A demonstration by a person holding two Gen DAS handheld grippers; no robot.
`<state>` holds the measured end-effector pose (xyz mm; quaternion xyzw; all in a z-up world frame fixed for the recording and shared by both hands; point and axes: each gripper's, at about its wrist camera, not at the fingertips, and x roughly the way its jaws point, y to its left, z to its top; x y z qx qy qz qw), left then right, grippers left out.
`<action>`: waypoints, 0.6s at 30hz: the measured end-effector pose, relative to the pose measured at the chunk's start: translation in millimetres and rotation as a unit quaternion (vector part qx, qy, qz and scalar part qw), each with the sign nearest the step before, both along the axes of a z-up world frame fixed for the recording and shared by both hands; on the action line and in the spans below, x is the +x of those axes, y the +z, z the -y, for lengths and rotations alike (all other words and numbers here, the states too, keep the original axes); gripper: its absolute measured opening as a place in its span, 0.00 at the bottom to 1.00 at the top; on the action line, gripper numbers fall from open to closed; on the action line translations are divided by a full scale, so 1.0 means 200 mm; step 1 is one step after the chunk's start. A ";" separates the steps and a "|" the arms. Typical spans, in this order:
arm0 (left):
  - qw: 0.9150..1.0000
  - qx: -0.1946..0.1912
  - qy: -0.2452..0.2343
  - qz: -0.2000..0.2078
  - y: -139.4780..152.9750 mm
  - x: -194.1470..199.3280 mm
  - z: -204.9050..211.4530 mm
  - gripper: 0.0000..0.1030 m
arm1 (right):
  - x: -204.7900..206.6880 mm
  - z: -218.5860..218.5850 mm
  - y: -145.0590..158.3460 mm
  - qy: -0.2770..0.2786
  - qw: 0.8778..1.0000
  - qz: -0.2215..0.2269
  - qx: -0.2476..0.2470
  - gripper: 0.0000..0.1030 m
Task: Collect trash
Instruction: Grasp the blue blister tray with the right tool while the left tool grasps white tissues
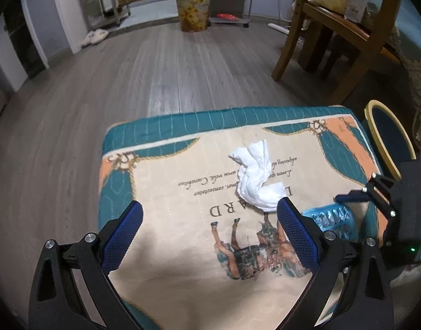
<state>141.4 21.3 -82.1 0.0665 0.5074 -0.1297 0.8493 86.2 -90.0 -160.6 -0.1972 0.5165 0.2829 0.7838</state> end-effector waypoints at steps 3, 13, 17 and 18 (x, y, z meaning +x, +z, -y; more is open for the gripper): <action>1.000 0.000 0.001 -0.017 -0.06 0.02 0.05 0.94 | -0.01 0.03 0.03 -0.003 1.000 -0.003 0.018 0.50; 0.999 0.035 -0.017 -0.038 -0.18 0.09 0.22 0.89 | -0.04 0.16 0.09 -0.025 0.998 -0.007 0.055 0.08; 0.997 0.039 -0.022 -0.065 -0.26 0.13 0.26 0.60 | -0.05 0.20 0.12 -0.028 0.998 -0.004 0.063 0.08; 0.996 0.045 -0.025 -0.074 -0.28 0.13 0.27 0.51 | -0.06 0.20 0.12 -0.030 0.997 -0.003 0.064 0.08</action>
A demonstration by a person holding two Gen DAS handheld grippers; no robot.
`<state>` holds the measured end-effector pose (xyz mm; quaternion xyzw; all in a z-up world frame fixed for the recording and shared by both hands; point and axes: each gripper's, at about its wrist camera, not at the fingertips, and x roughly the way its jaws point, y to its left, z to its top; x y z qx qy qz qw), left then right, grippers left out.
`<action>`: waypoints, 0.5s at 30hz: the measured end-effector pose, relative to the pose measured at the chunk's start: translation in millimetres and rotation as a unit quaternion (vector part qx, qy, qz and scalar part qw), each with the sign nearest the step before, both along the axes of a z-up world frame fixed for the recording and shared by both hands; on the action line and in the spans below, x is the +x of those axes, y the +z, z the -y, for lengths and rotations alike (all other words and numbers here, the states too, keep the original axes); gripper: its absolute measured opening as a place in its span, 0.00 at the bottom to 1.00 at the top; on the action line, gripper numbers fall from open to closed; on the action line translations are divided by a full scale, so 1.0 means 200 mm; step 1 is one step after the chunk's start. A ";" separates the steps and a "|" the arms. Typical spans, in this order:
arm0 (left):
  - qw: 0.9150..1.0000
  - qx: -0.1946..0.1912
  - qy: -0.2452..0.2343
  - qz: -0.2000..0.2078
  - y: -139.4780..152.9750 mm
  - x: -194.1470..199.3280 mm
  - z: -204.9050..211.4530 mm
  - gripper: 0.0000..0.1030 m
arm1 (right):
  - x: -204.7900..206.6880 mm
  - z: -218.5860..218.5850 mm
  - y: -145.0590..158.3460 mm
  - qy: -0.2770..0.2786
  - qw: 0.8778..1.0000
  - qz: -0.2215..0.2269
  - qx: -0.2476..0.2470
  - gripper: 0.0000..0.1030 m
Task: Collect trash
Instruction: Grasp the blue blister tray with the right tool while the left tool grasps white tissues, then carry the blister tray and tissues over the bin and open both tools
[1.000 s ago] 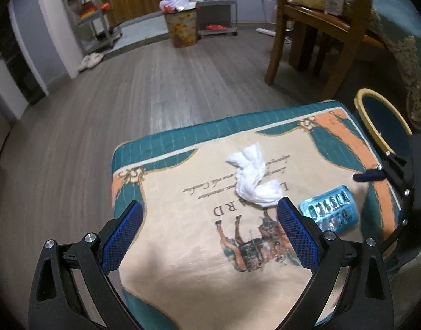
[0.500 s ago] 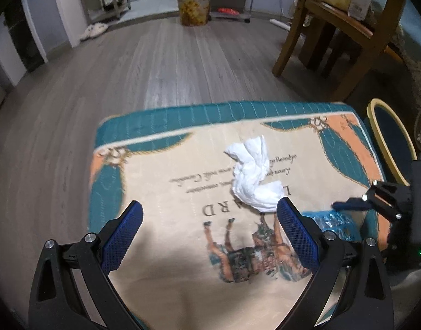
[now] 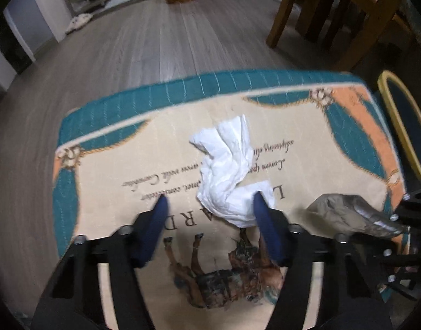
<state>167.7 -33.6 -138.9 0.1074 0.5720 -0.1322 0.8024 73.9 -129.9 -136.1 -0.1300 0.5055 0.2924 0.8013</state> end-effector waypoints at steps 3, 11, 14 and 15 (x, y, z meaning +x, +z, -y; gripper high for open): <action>1.000 0.002 -0.010 -0.014 -0.03 0.00 0.02 0.25 | 0.01 0.03 0.02 -0.006 1.000 0.003 0.004 0.08; 0.999 0.001 -0.036 0.033 0.13 -0.06 0.06 0.14 | 0.00 0.08 0.13 -0.038 0.999 0.034 0.005 0.08; 0.998 -0.009 -0.041 0.048 0.22 -0.10 0.08 0.14 | -0.03 0.11 0.22 -0.051 0.998 0.048 0.007 0.08; 0.997 -0.011 -0.044 0.056 0.26 -0.12 0.09 0.14 | -0.05 0.12 0.27 -0.057 0.997 0.055 0.010 0.08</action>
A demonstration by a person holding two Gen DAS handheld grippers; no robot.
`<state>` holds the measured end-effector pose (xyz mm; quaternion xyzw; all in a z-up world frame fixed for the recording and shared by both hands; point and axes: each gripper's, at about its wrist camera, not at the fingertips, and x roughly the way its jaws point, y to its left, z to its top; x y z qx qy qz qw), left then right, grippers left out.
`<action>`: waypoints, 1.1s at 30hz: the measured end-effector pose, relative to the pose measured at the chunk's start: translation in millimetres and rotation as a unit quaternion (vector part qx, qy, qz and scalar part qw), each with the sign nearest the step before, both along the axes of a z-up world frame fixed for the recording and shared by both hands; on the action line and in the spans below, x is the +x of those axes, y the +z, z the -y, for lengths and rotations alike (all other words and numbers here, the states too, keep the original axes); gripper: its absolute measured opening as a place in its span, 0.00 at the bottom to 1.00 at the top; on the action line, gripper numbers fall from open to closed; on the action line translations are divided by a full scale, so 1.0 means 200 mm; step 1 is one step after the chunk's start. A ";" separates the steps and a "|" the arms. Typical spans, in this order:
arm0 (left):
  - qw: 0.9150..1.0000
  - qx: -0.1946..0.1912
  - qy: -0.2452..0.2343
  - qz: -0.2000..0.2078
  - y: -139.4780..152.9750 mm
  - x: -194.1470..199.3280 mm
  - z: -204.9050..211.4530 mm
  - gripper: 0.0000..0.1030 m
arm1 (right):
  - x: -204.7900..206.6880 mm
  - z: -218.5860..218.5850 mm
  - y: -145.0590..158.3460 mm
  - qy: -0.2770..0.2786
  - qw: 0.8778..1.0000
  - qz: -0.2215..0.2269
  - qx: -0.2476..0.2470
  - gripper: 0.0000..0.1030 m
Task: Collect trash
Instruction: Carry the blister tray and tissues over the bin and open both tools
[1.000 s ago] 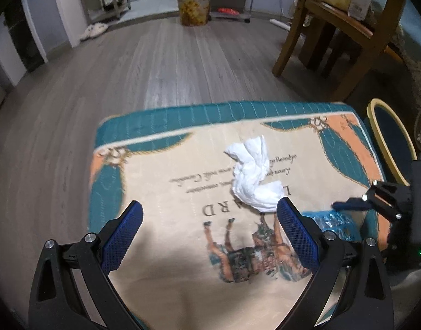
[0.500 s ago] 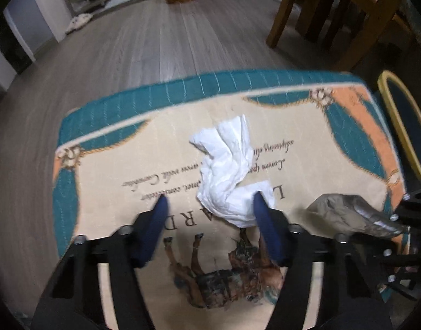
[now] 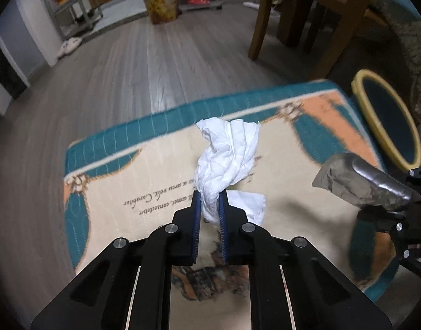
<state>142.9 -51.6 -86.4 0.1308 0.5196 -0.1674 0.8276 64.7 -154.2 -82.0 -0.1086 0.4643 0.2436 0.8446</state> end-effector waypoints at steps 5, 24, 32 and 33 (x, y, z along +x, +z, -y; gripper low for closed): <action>1.000 -0.014 -0.014 0.024 0.18 -0.09 0.06 0.14 | -0.11 0.09 0.25 -0.022 0.999 0.039 -0.005 0.08; 0.990 -0.026 -0.125 0.053 0.27 -0.23 0.67 0.14 | -0.28 1.01 0.41 -0.245 0.968 0.048 0.000 0.08; 0.982 -0.036 -0.180 0.045 0.19 -0.27 1.02 0.14 | -0.25 1.25 0.25 -0.299 0.954 0.009 -0.008 0.08; 0.981 -0.037 -0.185 0.042 0.18 -0.27 1.07 0.14 | -0.25 1.27 0.23 -0.302 0.953 0.003 -0.010 0.08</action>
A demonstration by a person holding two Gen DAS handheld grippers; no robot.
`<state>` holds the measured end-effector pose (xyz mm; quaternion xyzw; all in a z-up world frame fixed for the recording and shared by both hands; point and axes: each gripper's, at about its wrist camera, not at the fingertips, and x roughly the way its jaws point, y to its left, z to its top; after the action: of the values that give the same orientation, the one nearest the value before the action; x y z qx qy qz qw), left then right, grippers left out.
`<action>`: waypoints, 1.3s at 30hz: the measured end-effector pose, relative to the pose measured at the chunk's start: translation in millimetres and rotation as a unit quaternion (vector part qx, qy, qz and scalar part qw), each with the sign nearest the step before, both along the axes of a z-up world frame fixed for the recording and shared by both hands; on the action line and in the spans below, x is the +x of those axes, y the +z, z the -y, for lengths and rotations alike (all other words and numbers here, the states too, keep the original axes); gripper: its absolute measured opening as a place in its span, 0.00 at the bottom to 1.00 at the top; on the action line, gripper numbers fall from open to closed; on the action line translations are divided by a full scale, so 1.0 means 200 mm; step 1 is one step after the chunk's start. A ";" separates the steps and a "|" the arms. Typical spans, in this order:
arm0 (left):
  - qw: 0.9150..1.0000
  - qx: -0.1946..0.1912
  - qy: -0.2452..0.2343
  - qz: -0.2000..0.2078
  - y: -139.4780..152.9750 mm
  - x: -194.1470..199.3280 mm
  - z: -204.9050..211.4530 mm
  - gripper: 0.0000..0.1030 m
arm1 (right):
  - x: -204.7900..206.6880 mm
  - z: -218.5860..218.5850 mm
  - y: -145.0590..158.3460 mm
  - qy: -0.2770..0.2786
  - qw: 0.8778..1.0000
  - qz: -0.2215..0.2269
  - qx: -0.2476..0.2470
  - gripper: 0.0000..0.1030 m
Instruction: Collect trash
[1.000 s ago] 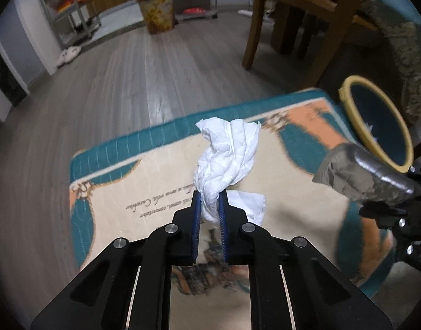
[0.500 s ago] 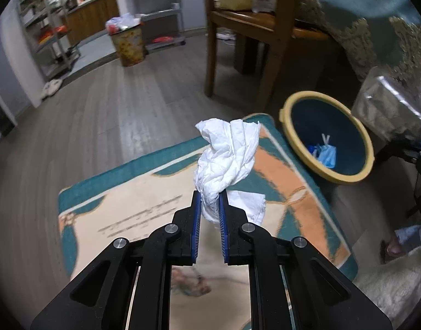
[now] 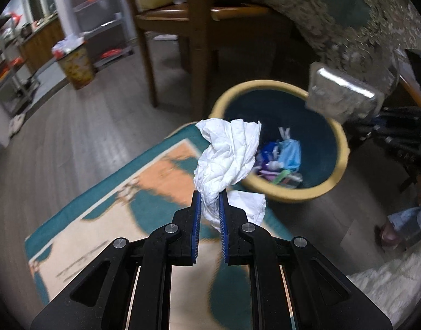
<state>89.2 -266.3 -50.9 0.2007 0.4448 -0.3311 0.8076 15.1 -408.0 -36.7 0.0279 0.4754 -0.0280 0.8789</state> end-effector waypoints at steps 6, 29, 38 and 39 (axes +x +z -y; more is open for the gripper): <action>1.000 -0.009 -0.023 -0.012 -0.07 -0.01 0.25 0.14 | 0.03 0.07 -0.09 -0.018 1.000 -0.018 0.008 0.08; 0.999 -0.035 -0.007 0.027 -0.04 -0.02 0.29 0.62 | -0.02 0.14 -0.07 -0.060 0.998 -0.003 0.020 0.51; 0.997 -0.055 0.016 0.047 0.16 -0.17 0.09 0.91 | -0.21 0.08 0.07 -0.110 0.992 0.006 0.061 0.80; 0.997 -0.061 0.019 0.042 0.18 -0.19 0.06 0.91 | -0.23 0.07 0.08 -0.112 0.992 0.011 0.060 0.81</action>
<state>51.8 -278.4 -14.2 0.1561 0.3929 -0.3335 0.8426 -31.3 -423.0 -20.3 0.1337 0.4607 -0.0975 0.8720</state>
